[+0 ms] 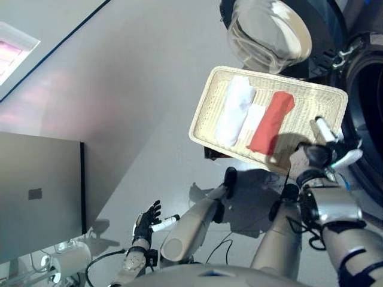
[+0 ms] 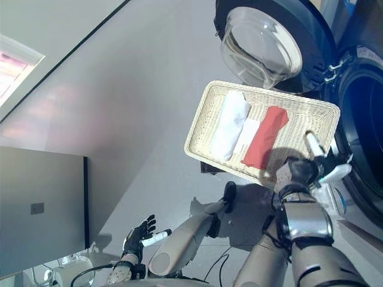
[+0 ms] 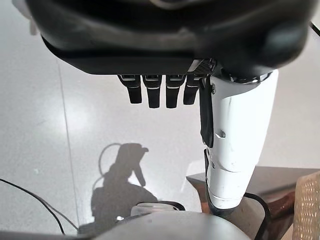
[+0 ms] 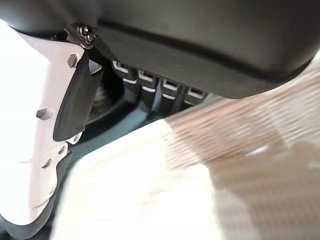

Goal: Pick up the clothes and place them into the washing machine

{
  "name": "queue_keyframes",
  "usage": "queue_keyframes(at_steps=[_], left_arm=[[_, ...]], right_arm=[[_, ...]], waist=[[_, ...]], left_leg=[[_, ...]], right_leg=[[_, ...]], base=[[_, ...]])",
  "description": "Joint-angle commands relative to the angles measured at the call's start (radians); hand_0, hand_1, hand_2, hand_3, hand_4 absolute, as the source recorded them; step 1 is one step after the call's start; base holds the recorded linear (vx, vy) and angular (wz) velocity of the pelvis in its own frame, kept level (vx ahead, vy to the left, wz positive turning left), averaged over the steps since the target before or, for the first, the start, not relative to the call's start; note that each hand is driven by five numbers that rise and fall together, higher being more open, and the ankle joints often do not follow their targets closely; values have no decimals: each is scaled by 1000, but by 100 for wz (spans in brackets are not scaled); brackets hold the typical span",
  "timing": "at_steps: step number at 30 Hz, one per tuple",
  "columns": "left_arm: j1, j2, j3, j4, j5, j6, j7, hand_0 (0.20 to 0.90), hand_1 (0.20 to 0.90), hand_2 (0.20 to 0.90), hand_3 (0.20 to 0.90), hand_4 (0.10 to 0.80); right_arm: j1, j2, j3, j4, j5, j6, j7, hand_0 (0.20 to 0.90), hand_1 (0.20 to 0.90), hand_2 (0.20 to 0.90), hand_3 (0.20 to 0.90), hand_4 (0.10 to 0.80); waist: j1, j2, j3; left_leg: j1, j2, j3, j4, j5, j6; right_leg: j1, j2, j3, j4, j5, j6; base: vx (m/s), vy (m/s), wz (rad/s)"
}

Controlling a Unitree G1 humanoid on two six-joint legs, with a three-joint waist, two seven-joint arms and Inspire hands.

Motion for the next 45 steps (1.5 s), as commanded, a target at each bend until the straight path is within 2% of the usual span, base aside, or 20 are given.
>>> queue_keyframes(at_steps=[1,6,7,12,13,15,17,18,25,31,38,45], left_arm=[[-21,23,5,67,8,-24,23,900,900,900,900,800],[-46,-11,35,130,13,-17,26,900,900,900,900,800],[-45,-10,35,131,13,-17,26,900,900,900,900,800],[-57,-24,87,220,34,-7,32,900,900,900,900,800],[-58,-24,88,221,34,-7,32,900,900,900,900,800],[-57,-29,119,267,47,1,36,900,900,900,900,800],[-56,-31,129,288,58,6,38,900,900,900,900,800],[-54,-29,152,312,62,8,40,900,900,900,900,800],[-48,-28,211,369,101,15,34,900,900,900,900,800],[-44,-21,236,390,136,28,28,900,900,900,900,800],[-54,-8,264,421,170,40,20,900,900,900,900,800],[-71,10,281,443,186,49,3,900,900,900,900,800]], right_arm=[[-82,47,37,-72,-43,-62,81,900,900,900,900,800],[94,157,33,-78,-55,-53,126,900,900,900,900,800],[96,158,33,-79,-56,-53,125,900,900,900,900,800],[283,227,50,-100,-117,-40,158,900,900,900,900,800],[284,228,51,-102,-119,-40,156,900,900,900,900,800],[373,257,66,-122,-173,-26,171,900,900,900,900,800],[404,262,69,-115,-191,-17,175,900,900,900,900,800],[456,277,67,-120,-212,-11,180,900,900,900,900,800],[583,288,32,-70,-235,14,231,900,900,900,900,800],[670,333,53,-50,-257,37,292,900,900,900,900,800],[746,353,90,-17,-351,78,336,900,900,900,900,800],[817,350,74,27,-390,106,364,900,900,900,900,800]], waist=[[34,-4,-81],[6,-74,-98],[5,-73,-97],[-26,-159,-129],[-26,-157,-131],[-44,-204,-156],[-50,-218,-168],[-59,-242,-188],[-77,-293,-255],[-88,-325,-314],[-107,-350,-343],[-139,-370,-359]], left_leg=[[-20,-67,51,36,-58,-5],[59,-43,49,1,-63,-10],[63,-42,48,-1,-63,-10],[148,-14,47,-38,-63,-20],[146,-11,46,-42,-56,-19],[188,3,53,-51,-67,-22],[206,8,55,-59,-69,-23],[230,17,57,-67,-75,-25],[309,24,60,-87,-102,-24],[366,28,63,-107,-115,-24],[419,12,69,-116,-138,-14],[460,4,65,-127,-145,-7]], right_leg=[[98,-3,15,-140,101,8],[199,19,-3,-224,127,16],[203,20,-4,-228,128,16],[316,50,-25,-328,154,24],[317,53,-26,-337,164,23],[360,68,-21,-379,172,27],[379,74,-22,-397,174,28],[403,82,-25,-414,174,29],[492,98,-32,-473,174,35],[550,97,-37,-505,180,43],[594,80,-30,-500,181,47],[620,72,-30,-473,183,48]], base=[[41,-22,3],[67,-46,-3],[69,-65,-8],[77,-76,-11],[49,-55,-12],[112,-93,-9],[110,-81,-14],[81,-62,-22],[120,-71,-7],[85,-20,0],[79,31,-2],[45,31,2]])
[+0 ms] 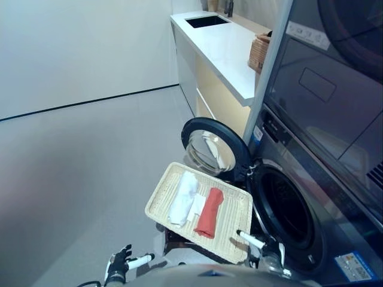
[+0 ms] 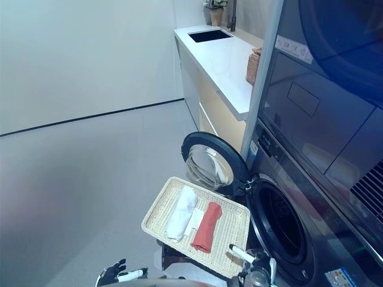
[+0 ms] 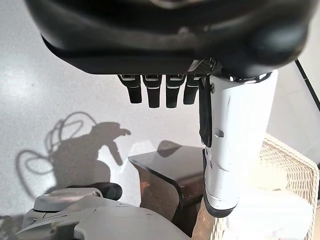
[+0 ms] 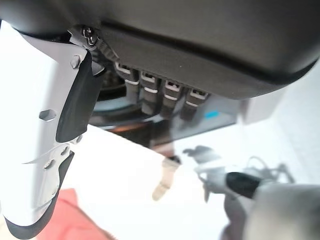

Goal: Pick up the clothes and place them into the washing machine

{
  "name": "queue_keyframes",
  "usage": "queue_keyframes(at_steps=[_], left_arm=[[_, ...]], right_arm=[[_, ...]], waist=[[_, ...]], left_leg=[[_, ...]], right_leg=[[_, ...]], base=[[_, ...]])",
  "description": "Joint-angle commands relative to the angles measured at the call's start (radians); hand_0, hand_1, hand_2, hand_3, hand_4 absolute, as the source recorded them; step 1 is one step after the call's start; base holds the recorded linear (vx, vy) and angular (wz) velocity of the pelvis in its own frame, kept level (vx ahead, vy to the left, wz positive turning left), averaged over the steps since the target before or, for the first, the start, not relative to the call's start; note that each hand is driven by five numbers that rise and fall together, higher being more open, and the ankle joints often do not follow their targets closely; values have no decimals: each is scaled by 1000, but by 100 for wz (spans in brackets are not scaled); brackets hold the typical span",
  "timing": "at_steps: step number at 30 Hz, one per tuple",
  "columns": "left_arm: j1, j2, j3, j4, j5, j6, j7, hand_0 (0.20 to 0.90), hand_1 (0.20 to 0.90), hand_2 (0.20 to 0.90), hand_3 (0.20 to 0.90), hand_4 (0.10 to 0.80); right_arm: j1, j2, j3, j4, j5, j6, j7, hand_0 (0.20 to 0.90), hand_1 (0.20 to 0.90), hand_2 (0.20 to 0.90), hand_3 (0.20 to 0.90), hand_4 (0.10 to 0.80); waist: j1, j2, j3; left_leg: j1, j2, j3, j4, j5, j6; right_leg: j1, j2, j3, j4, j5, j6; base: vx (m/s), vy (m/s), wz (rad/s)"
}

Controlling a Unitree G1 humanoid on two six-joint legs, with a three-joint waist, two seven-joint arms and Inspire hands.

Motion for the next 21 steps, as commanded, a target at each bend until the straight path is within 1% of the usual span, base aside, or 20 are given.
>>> queue_keyframes(at_steps=[1,7,9,10,11,12,13,14,15,16,17,18,19,20,21], left_arm=[[-74,-5,47,65,14,-23,1,900,900,900,900,800],[-75,6,55,80,19,-15,-3,900,900,900,900,800],[-76,11,56,85,11,-15,-7,900,900,900,900,800],[-83,17,55,84,10,-13,-7,900,900,900,900,800],[-91,24,53,79,7,-12,-6,900,900,900,900,800],[-91,24,53,79,7,-12,-6,900,900,900,900,800],[-103,37,53,72,2,-15,-3,900,900,900,900,800],[-103,38,54,72,2,-15,-3,900,900,900,900,800],[-107,41,53,65,-1,-18,-2,900,900,900,900,800],[-99,36,60,47,-12,-20,-2,900,900,900,900,800],[-99,36,60,47,-12,-20,-2,900,900,900,900,800],[-95,31,62,49,-16,-21,-5,900,900,900,900,800],[-92,23,66,52,-28,-20,-9,900,900,900,900,800],[-94,16,63,48,-31,-21,-13,900,900,900,900,800],[-95,16,63,48,-31,-21,-13,900,900,900,900,800]], right_arm=[[-5,-11,-16,14,-17,-15,23,900,900,900,900,800],[11,-4,-22,19,-20,-11,29,900,900,900,900,800],[16,10,-21,2,-13,-17,36,900,900,900,900,800],[15,12,-19,-3,-4,-20,41,900,900,900,900,800],[12,14,-15,-3,6,-23,45,900,900,900,900,800],[11,14,-15,-3,7,-23,45,900,900,900,900,800],[4,22,-4,-4,30,-35,49,900,900,900,900,800],[4,22,-4,-4,31,-35,49,900,900,900,900,800],[5,20,0,-6,38,-37,53,900,900,900,900,800],[11,21,3,-8,31,-36,49,900,900,900,900,800],[12,21,3,-8,31,-36,49,900,900,900,900,800],[16,22,6,-11,24,-33,51,900,900,900,900,800],[20,15,8,-11,16,-31,48,900,900,900,900,800],[22,4,5,-8,17,-31,47,900,900,900,900,800],[22,4,5,-8,17,-32,47,900,900,900,900,800]], waist=[[-25,-23,0],[-30,-28,-15],[-35,-27,-22],[-42,-26,-19],[-52,-28,-12],[-52,-29,-12],[-65,-34,-3],[-65,-35,-2],[-61,-39,-4],[-47,-46,-11],[-48,-45,-11],[-47,-48,-18],[-38,-52,-17],[-35,-53,-8],[-35,-52,-8]], left_leg=[[1,-51,32,41,-56,-46],[26,-50,49,32,-63,-38],[30,-41,59,33,-61,-39],[24,-33,54,41,-56,-38],[19,-29,46,48,-49,-37],[19,-29,46,49,-50,-37],[3,-24,33,51,-30,-39],[5,-24,33,51,-31,-39],[-12,-23,33,52,-22,-41],[-22,-23,39,52,-13,-46],[-22,-23,39,52,-12,-46],[-24,-21,37,51,-9,-50],[-45,-19,37,83,-8,-61],[-70,-20,35,125,-8,-70],[-72,-19,34,129,-10,-70]], right_leg=[[55,-10,1,-66,123,0],[56,-12,11,-54,122,3],[56,1,16,-43,112,1],[43,21,31,1,102,-6],[26,53,63,35,98,-12],[24,52,64,40,96,-12],[16,128,117,47,91,-15],[16,128,117,48,90,-15],[32,149,118,18,78,-23],[53,139,83,-39,74,-33],[54,139,82,-41,74,-34],[61,148,93,-62,70,-36],[73,160,107,-96,76,-43],[77,162,111,-106,81,-49],[77,162,110,-106,81,-49]], base=[[0,0,0],[-6,2,-6],[-48,-31,-21],[-107,-46,-18],[-80,-31,-9],[-147,-53,-2],[-106,-39,11],[-165,-72,26],[-143,-110,47],[-144,-109,32],[-107,-108,13],[-115,-128,-5],[-180,-170,-6],[-160,-137,0],[-187,-106,8]])
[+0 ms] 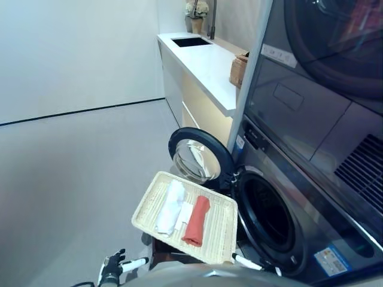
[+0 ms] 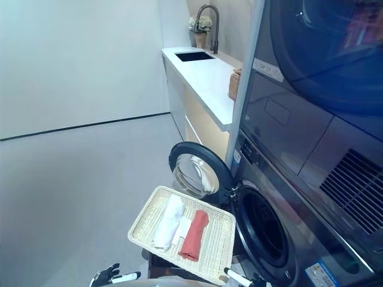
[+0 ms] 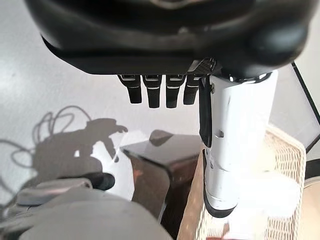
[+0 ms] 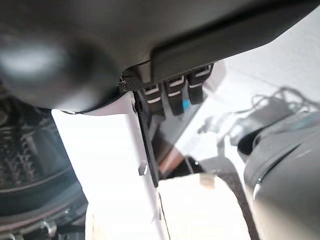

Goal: Pick up the clothes and place them into the washing machine

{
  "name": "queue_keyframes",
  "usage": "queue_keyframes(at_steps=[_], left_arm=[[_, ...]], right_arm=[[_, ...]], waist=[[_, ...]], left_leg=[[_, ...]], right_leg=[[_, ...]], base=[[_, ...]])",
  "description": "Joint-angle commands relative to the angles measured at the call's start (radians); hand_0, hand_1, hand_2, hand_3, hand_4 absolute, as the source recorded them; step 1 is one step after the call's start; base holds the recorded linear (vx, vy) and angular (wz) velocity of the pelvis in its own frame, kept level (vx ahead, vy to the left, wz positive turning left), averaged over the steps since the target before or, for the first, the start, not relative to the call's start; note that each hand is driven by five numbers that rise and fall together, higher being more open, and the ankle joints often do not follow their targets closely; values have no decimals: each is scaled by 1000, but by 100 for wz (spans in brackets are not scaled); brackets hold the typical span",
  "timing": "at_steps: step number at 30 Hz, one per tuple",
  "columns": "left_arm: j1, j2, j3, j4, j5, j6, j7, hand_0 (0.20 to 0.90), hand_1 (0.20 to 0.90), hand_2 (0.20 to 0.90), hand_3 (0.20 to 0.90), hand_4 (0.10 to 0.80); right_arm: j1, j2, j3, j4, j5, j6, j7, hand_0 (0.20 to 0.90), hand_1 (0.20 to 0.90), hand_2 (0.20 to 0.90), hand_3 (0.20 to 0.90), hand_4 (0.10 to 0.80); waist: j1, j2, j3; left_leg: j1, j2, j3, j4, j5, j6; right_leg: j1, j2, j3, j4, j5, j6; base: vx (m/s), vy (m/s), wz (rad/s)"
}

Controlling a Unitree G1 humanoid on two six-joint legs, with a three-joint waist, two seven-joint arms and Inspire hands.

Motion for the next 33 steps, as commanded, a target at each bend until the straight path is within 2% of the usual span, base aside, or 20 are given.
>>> queue_keyframes(at_steps=[1,4,6,7,8,10,12,14,16,18,19,21,23,24,26,27,28,30,31,33], left_arm=[[-78,-11,45,-2,-33,-37,0,900,900,900,900,800],[-78,-21,40,-2,-39,-40,0,900,900,900,900,800],[-78,-20,37,4,-41,-43,6,900,900,900,900,800],[-78,-20,37,4,-41,-43,6,900,900,900,900,800],[-80,-15,34,16,-35,-43,13,900,900,900,900,800],[-81,-18,28,15,-34,-42,19,900,900,900,900,800],[-89,-30,10,10,-31,-42,20,900,900,900,900,800],[-100,-43,-13,-3,-27,-40,17,900,900,900,900,800],[-103,-59,-44,-19,-16,-42,11,900,900,900,900,800],[-104,-60,-52,-21,-11,-41,10,900,900,900,900,800],[-106,-54,-74,-24,8,-41,14,900,900,900,900,800],[-120,-40,-87,-31,22,-41,16,900,900,900,900,800],[-120,-30,-90,-37,28,-39,19,900,900,900,900,800],[-124,-11,-93,-45,29,-40,25,900,900,900,900,800],[-132,7,-94,-56,27,-43,21,900,900,900,900,800],[-134,17,-99,-64,31,-46,20,900,900,900,900,800],[-134,18,-98,-64,31,-46,19,900,900,900,900,800],[-152,29,-104,-79,33,-53,23,900,900,900,900,800],[-152,29,-104,-79,33,-53,23,900,900,900,900,800],[-168,14,-123,-116,12,-81,48,900,900,900,900,800]], right_arm=[[-48,-39,-21,-16,3,-48,-20,900,900,900,900,800],[-58,-64,-35,-6,14,-47,-25,900,900,900,900,800],[-69,-69,-40,-9,14,-48,-25,900,900,900,900,800],[-69,-69,-40,-9,14,-48,-25,900,900,900,900,800],[-70,-66,-47,-11,23,-48,-18,900,900,900,900,800],[-65,-67,-57,-8,34,-46,-12,900,900,900,900,800],[-61,-74,-71,-3,49,-40,-10,900,900,900,900,800],[-56,-78,-87,3,67,-39,-7,900,900,900,900,800],[-57,-79,-107,14,85,-35,-2,900,900,900,900,800],[-59,-78,-115,16,97,-34,1,900,900,900,900,800],[-68,-70,-137,13,127,-33,-2,900,900,900,900,800],[-85,-65,-150,10,154,-30,8,900,900,900,900,800],[-98,-61,-142,6,153,-28,8,900,900,900,900,800],[-129,-55,-135,-3,165,-32,-1,900,900,900,900,800],[-156,-58,-120,-7,175,-38,-4,900,900,900,900,800],[-172,-53,-101,-19,177,-45,-3,900,900,900,900,800],[-173,-52,-100,-19,177,-44,-3,900,900,900,900,800],[-205,-46,-65,-36,188,-57,-15,900,900,900,900,800],[-205,-46,-64,-36,188,-57,-15,900,900,900,900,800],[-214,-50,-54,-59,218,-85,-34,900,900,900,900,800]], waist=[[10,-20,35],[15,-28,58],[8,-50,57],[10,-49,59],[-1,-56,40],[-16,-36,18],[-33,-4,6],[-43,22,4],[-47,51,-4],[-51,50,-5],[-49,39,1],[-38,29,18],[-30,28,32],[-22,43,73],[-17,58,112],[-26,61,122],[-25,62,119],[-34,51,137],[-36,51,137],[-37,69,164]], left_leg=[[-118,-67,35,169,19,-49],[-157,-59,16,292,35,-54],[-161,15,32,308,37,-42],[-159,17,33,312,33,-43],[-127,89,40,250,37,-47],[-82,175,41,125,75,-84],[-65,242,65,4,139,-125],[-52,269,110,-63,172,-150],[-35,249,96,-78,146,-153],[-41,234,91,-57,126,-153],[-50,192,102,-14,75,-134],[-65,142,130,46,19,-99],[-68,123,148,65,-2,-80],[-63,107,176,78,-18,-54],[-66,92,186,88,-22,-40],[-69,73,181,86,-19,-30],[-74,75,181,86,-16,-31],[-92,16,169,70,-16,-20],[-92,17,168,71,-18,-20],[-154,-17,154,81,-27,-17]], right_leg=[[98,54,4,-212,173,-8],[93,41,10,-219,196,-25],[78,11,20,-229,214,-20],[80,13,21,-229,213,-21],[73,-4,26,-257,221,-8],[79,-15,23,-291,220,12],[104,-34,10,-312,211,32],[121,-54,-7,-319,205,48],[131,-83,-20,-330,208,68],[137,-108,-24,-330,213,78],[137,-165,-12,-311,229,97],[101,-216,13,-227,242,101],[63,-229,20,-168,257,94],[-23,-236,-18,-44,289,80],[-93,-206,-39,49,271,69],[-125,-148,-35,71,252,55],[-130,-146,-34,68,256,53],[-171,-50,-29,-16,240,23],[-168,-49,-30,-19,240,23],[-173,-50,19,-113,251,9]], base=[[-183,-84,18],[-211,-25,33],[-141,53,5],[-54,99,-13],[-2,136,-14],[51,216,-5],[113,287,19],[109,321,52],[94,287,53],[118,286,19],[183,433,11],[104,361,-8],[-15,241,-28],[-76,302,-36],[-47,346,-64],[8,192,-57],[30,153,-27],[25,125,-19],[20,106,-15],[-140,121,23]])
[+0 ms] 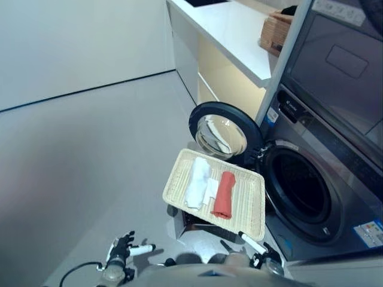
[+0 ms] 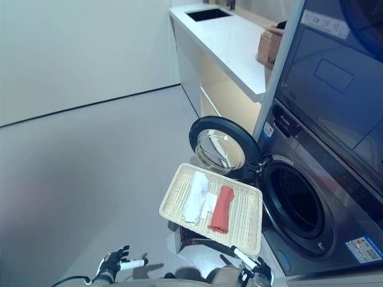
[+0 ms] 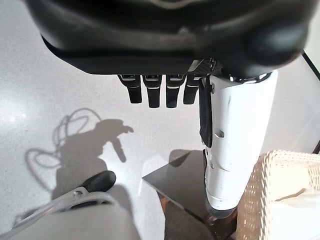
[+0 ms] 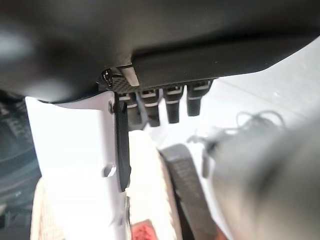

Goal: Pick up the clothes and place them into the washing machine

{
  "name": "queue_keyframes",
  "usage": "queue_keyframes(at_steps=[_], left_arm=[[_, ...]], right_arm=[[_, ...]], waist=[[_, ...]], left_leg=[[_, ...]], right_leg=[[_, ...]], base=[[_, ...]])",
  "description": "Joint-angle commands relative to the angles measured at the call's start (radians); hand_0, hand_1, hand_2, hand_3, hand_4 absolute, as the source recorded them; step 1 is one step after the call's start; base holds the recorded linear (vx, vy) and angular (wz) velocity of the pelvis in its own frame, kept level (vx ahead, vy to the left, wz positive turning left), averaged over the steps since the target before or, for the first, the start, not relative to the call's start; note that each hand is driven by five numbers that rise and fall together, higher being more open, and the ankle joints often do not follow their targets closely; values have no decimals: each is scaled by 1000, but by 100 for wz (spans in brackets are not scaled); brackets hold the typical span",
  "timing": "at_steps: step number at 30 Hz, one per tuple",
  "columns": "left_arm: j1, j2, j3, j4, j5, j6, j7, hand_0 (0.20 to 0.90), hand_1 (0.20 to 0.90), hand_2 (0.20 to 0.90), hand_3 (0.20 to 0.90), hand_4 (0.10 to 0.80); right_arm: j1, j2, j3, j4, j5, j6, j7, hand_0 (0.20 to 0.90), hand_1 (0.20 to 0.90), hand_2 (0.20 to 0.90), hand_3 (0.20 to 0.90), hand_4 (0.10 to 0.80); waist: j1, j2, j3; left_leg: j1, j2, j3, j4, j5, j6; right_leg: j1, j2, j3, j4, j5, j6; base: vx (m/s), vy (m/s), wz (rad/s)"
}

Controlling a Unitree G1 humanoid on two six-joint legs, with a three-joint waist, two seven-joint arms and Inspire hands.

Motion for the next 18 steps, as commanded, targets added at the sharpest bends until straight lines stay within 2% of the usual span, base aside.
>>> queue_keyframes(at_steps=[1,5,9,18], left_arm=[[-56,-22,-10,-92,-20,-83,49,900,900,900,900,800],[-75,-55,-74,-148,-56,-107,59,900,900,900,900,800],[-96,-73,-97,-183,-94,-113,72,900,900,900,900,800],[-125,-60,-82,-275,-148,-139,120,900,900,900,900,800]], right_arm=[[-105,-31,6,-40,80,-94,-50,900,900,900,900,800],[-156,-41,19,-65,109,-119,-94,900,900,900,900,800],[-201,-28,66,-100,103,-131,-140,900,900,900,900,800],[-188,6,104,-119,53,-133,-196,900,900,900,900,800]], waist=[[1,50,31],[-3,97,73],[7,124,97],[8,138,111]], left_leg=[[-186,-53,-58,75,21,-14],[-293,-64,-60,93,46,-9],[-369,-60,-68,93,67,-12],[-393,-66,-81,94,70,-21]], right_leg=[[-44,2,49,-168,186,34],[-147,-5,44,-169,212,32],[-215,-8,41,-178,216,32],[-233,-15,41,-162,200,31]], base=[[-235,119,40],[-150,32,-2],[-58,-16,12],[18,-6,3]])
